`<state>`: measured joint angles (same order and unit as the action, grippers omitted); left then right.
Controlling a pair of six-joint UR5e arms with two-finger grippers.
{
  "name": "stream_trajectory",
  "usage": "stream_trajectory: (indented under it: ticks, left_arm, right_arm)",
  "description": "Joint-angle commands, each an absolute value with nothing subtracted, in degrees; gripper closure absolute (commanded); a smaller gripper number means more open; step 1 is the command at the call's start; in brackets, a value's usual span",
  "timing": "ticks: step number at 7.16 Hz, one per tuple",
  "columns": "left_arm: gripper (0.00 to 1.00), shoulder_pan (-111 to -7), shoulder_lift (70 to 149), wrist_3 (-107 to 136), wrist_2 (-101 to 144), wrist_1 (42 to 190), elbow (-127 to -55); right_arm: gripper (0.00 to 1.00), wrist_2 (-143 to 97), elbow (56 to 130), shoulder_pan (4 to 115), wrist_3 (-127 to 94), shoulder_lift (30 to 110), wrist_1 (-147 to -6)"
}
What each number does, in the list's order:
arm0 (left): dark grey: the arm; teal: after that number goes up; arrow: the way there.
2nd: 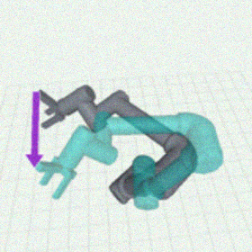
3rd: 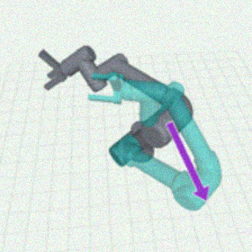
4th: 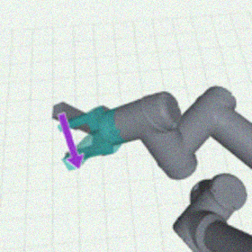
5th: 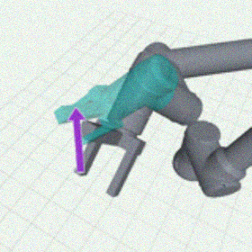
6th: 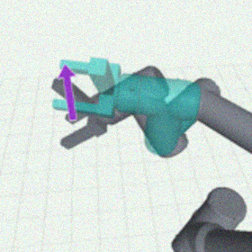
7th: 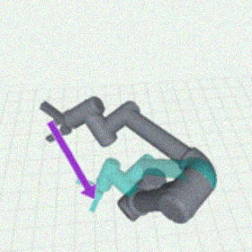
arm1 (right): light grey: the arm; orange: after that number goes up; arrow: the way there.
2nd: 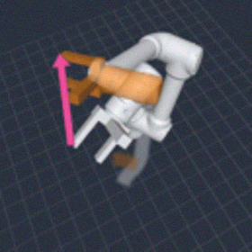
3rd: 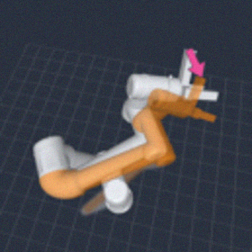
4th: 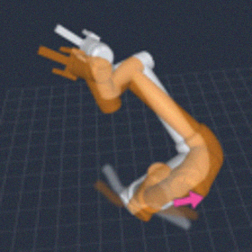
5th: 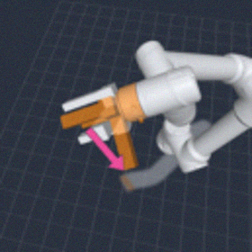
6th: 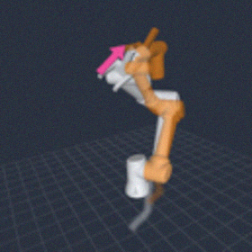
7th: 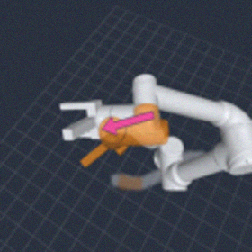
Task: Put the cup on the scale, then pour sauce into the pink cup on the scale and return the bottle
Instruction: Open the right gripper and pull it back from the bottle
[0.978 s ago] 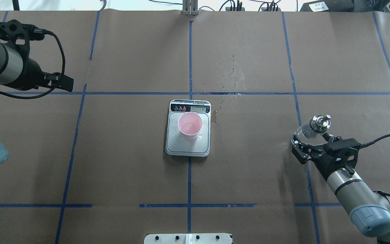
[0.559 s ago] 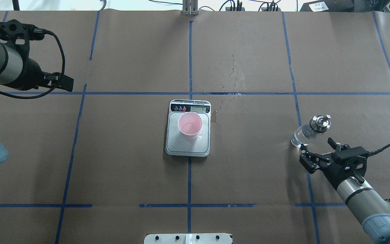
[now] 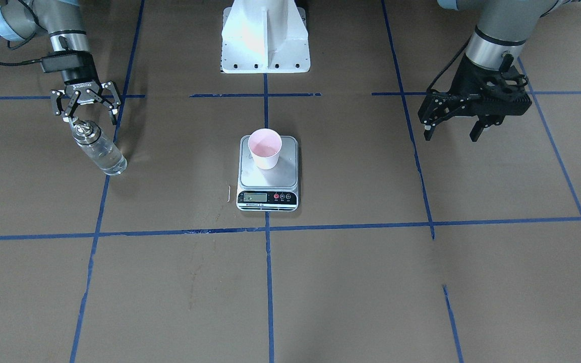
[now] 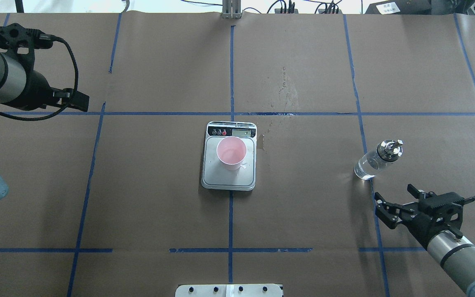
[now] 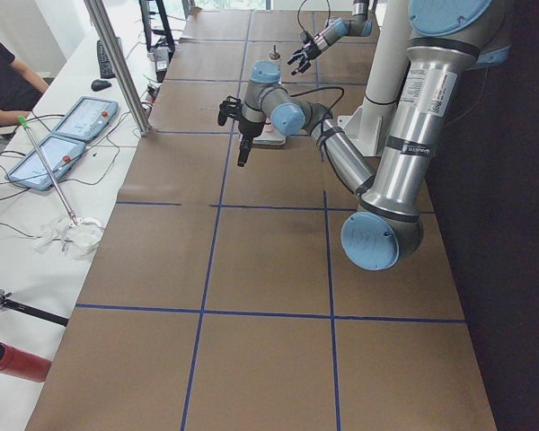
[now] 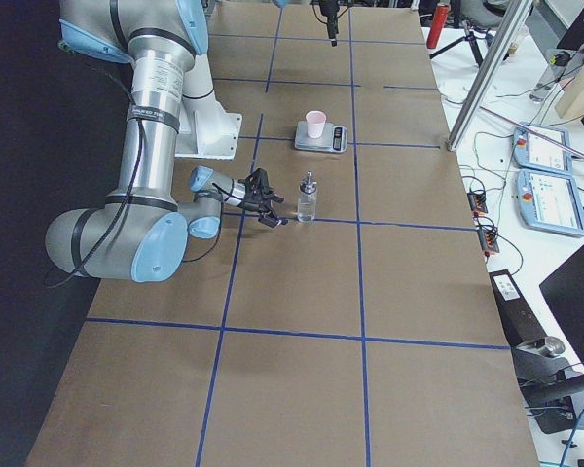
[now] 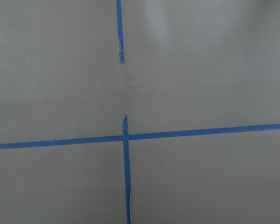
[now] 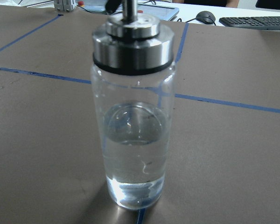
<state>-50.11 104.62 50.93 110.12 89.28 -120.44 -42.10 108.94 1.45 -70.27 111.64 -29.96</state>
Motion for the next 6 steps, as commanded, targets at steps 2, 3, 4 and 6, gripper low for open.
stream_trajectory:
  ticks: [2, 3, 4, 6]
  left_arm:
    - [0.00, -50.10, 104.59, 50.98, 110.13, 89.12, -120.67]
    - [0.00, -50.10, 104.59, 50.98, 110.21, 89.21, -120.67]
    - [0.00, -50.10, 104.59, 50.80, 110.21, 89.21, -120.59]
    - [0.00, -50.10, 104.50, 50.54, 110.21, 89.21, -120.41]
  right_arm:
    - [0.00, -47.27, 109.69, 0.88, -71.02, 122.75, -21.65]
    - [0.00, -48.42, 109.34, 1.05, -70.93, 123.83, -19.79]
    - [0.00, -49.91, 106.38, 2.19, -70.06, 124.19, -16.99]
    - [0.00, -71.06, 103.28, 20.01, -63.07, 120.36, -13.36]
